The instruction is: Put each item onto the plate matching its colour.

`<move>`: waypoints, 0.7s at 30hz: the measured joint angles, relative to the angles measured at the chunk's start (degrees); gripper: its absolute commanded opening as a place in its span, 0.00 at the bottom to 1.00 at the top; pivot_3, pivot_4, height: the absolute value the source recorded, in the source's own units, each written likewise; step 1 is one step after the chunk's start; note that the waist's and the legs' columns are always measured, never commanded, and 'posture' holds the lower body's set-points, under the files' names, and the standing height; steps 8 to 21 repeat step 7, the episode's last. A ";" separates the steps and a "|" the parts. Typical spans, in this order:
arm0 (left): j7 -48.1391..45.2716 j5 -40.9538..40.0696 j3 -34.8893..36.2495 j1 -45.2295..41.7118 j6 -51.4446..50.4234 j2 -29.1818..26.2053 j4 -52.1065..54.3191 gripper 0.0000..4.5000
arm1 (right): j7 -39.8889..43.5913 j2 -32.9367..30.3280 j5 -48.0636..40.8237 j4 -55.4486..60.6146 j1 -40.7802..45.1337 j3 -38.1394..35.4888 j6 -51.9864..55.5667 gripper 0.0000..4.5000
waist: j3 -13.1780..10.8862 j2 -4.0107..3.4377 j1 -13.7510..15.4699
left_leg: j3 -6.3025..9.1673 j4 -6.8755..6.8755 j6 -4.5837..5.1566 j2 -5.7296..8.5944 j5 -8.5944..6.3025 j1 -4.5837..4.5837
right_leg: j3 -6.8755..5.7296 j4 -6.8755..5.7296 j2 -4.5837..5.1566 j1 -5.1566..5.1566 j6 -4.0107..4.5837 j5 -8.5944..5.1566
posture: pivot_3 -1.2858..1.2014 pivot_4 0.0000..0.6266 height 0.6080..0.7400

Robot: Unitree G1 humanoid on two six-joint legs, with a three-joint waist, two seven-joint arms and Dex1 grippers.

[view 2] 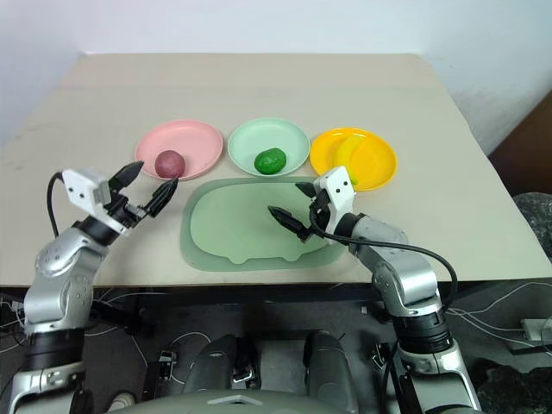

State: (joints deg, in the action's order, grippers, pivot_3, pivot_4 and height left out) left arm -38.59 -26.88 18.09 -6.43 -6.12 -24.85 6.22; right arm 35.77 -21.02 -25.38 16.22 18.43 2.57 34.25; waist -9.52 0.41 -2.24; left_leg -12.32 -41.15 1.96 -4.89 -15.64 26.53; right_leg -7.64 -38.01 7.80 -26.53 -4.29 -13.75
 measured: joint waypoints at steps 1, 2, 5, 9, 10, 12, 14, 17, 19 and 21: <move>-1.54 -1.08 0.42 1.71 0.35 -0.07 0.82 0.99 | 0.43 -0.36 -0.24 0.01 -0.08 -0.24 -0.19 1.00 | 0.00 0.00 -0.01 | 0.00 0.00 0.01 0.00 -0.01 0.00 | 0.00 0.01 0.02 0.00 0.03 -0.02 | 0.52 0.24 0.66; -2.92 -1.79 0.75 2.85 0.50 -0.43 1.14 0.99 | 0.62 -0.52 -0.25 0.00 -0.11 -0.46 -0.26 1.00 | 0.00 0.00 0.03 | 0.01 0.00 0.01 0.00 -0.01 0.00 | 0.00 0.02 0.03 0.00 0.08 -0.04 | 0.52 0.24 0.66; -5.36 -2.83 1.16 4.96 1.10 -1.64 1.95 0.99 | 1.92 -0.92 -0.73 -0.12 -0.17 -0.60 -0.48 1.00 | 0.00 0.00 0.10 | 0.02 0.00 0.03 0.00 -0.02 0.00 | -0.01 0.02 0.05 -0.01 0.15 -0.08 | 0.52 0.24 0.66; -6.22 -3.51 1.16 6.31 1.44 -1.69 3.19 0.99 | 3.02 -1.31 -0.75 -0.40 -0.30 -0.61 -1.00 1.00 | 0.00 0.00 0.07 | 0.01 0.00 0.07 0.01 -0.05 0.01 | 0.00 0.05 0.06 -0.01 0.15 -0.08 | 0.52 0.24 0.66; -6.22 -3.51 1.16 6.31 1.44 -1.69 3.19 0.99 | 3.02 -1.31 -0.75 -0.40 -0.30 -0.61 -1.00 1.00 | 0.00 0.00 0.07 | 0.01 0.00 0.07 0.01 -0.05 0.01 | 0.00 0.05 0.06 -0.01 0.15 -0.08 | 0.52 0.24 0.66; -6.22 -3.51 1.16 6.31 1.44 -1.69 3.19 0.99 | 3.02 -1.31 -0.75 -0.40 -0.30 -0.61 -1.00 1.00 | 0.00 0.00 0.07 | 0.01 0.00 0.07 0.01 -0.05 0.01 | 0.00 0.05 0.06 -0.01 0.15 -0.08 | 0.52 0.24 0.66; -6.22 -3.51 1.16 6.31 1.44 -1.69 3.19 0.99 | 3.02 -1.31 -0.75 -0.40 -0.30 -0.61 -1.00 1.00 | 0.00 0.00 0.07 | 0.01 0.00 0.07 0.01 -0.05 0.01 | 0.00 0.05 0.06 -0.01 0.15 -0.08 | 0.52 0.24 0.66; -6.22 -3.51 1.16 6.31 1.44 -1.69 3.19 0.99 | 3.02 -1.31 -0.75 -0.40 -0.30 -0.61 -1.00 1.00 | 0.00 0.00 0.07 | 0.01 0.00 0.07 0.01 -0.05 0.01 | 0.00 0.05 0.06 -0.01 0.15 -0.08 | 0.52 0.24 0.66; -6.22 -3.51 1.16 6.31 1.44 -1.69 3.19 0.99 | 3.02 -1.31 -0.75 -0.40 -0.30 -0.61 -1.00 1.00 | 0.00 0.00 0.07 | 0.01 0.00 0.07 0.01 -0.05 0.01 | 0.00 0.05 0.06 -0.01 0.15 -0.08 | 0.52 0.24 0.66; -6.22 -3.51 1.16 6.31 1.44 -1.69 3.19 0.99 | 3.02 -1.31 -0.75 -0.40 -0.30 -0.61 -1.00 1.00 | 0.00 0.00 0.07 | 0.01 0.00 0.07 0.01 -0.05 0.01 | 0.00 0.05 0.06 -0.01 0.15 -0.08 | 0.52 0.24 0.66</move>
